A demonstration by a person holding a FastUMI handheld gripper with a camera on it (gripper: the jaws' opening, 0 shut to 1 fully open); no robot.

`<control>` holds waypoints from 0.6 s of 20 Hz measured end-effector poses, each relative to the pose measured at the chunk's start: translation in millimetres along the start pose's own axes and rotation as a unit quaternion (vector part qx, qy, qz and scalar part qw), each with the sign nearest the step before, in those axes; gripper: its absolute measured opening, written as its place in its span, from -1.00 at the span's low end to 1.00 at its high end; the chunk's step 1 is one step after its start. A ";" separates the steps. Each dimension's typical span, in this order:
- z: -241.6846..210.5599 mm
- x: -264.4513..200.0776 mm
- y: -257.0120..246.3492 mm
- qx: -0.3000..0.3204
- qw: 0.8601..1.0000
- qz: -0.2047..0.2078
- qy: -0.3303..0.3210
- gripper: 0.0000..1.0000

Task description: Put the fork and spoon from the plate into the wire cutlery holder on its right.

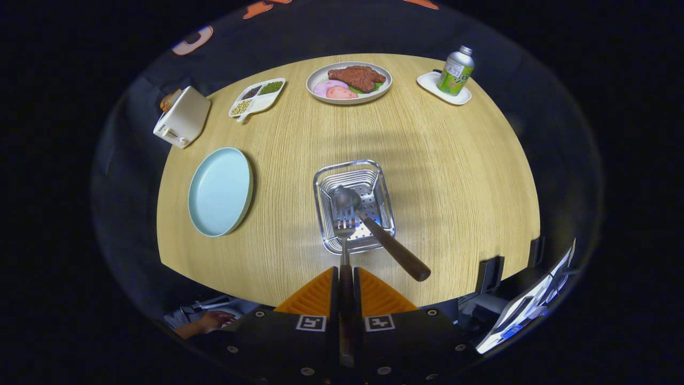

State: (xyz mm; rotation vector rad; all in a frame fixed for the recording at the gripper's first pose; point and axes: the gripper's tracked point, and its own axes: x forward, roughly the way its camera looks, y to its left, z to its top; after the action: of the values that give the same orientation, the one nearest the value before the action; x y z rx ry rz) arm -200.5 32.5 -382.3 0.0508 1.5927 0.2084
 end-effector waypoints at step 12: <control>108.0 -77.1 15.7 -0.009 0.970 0.071 -0.232 -0.45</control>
State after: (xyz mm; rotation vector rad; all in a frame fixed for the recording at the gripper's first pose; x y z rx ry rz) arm -91.9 46.3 -305.7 0.1860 1.1205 0.2995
